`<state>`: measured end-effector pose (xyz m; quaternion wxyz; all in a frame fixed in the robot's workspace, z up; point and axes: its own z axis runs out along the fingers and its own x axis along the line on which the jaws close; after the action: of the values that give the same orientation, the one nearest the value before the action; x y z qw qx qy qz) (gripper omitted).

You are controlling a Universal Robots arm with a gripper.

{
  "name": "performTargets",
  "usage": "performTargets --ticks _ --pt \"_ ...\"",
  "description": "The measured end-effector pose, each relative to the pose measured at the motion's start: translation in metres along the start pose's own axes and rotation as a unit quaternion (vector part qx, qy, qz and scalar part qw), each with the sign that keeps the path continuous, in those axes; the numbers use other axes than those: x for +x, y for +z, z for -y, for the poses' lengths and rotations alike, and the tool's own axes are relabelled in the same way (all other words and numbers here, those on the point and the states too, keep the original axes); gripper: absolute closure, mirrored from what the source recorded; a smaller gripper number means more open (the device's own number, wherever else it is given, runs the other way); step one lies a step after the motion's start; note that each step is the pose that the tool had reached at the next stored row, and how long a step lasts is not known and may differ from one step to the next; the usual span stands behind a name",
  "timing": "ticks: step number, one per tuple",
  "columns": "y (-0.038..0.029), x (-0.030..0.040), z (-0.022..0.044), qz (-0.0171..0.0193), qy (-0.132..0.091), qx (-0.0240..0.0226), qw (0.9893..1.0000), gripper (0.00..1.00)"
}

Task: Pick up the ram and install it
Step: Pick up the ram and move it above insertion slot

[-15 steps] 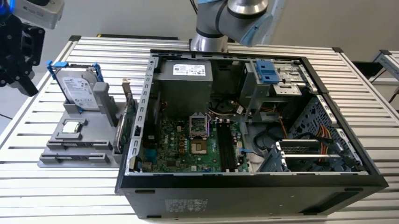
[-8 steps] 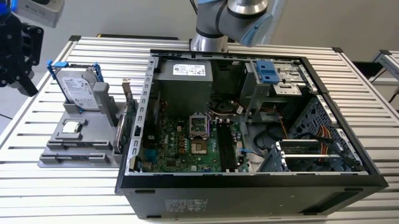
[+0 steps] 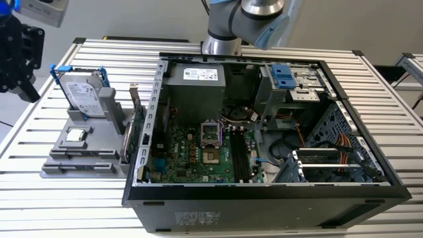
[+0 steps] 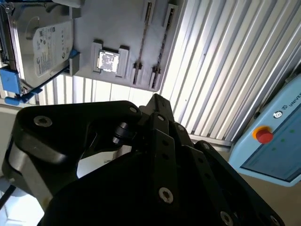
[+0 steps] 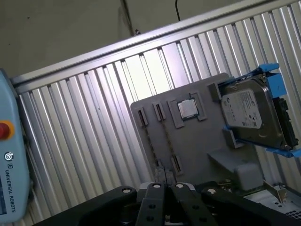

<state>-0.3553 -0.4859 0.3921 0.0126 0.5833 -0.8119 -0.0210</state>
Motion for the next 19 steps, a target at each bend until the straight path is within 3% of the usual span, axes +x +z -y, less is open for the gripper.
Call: performTargets --ticks 6,19 --pt "0.0000 0.0000 -0.0001 -0.0012 -0.025 -0.0001 0.9997 1.00" --pt "0.0000 0.0001 -0.0001 -0.0033 -0.068 -0.0003 0.9977 1.00"
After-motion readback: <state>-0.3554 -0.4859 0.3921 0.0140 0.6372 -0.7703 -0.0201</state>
